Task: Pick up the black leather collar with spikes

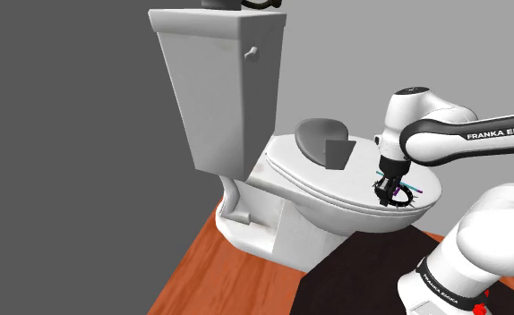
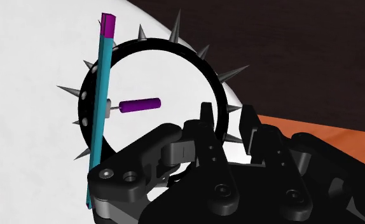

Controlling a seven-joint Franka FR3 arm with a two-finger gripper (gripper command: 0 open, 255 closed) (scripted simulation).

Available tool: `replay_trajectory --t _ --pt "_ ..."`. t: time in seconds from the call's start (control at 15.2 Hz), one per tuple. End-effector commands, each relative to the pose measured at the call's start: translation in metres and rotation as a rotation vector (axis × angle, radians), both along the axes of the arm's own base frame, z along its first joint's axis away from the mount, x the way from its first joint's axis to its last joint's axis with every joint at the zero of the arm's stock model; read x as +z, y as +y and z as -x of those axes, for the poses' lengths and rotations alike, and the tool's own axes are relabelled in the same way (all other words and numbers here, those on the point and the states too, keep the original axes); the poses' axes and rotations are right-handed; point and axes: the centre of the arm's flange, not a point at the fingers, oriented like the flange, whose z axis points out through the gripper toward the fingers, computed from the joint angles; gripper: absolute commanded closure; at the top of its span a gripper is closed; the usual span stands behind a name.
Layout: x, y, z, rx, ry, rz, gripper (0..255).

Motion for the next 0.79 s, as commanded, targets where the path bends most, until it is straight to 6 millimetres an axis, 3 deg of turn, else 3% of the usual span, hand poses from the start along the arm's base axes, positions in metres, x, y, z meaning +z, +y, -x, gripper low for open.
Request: replay_trajectory --t 0.0,0.26,0.73 --pt "-0.001 0.000 0.001 0.000 0.003 0.002 255" --pt "-0.001 -0.001 0.001 0.000 0.003 0.002 255" --pt "0.036 -0.001 0.001 0.000 0.003 0.002 255"
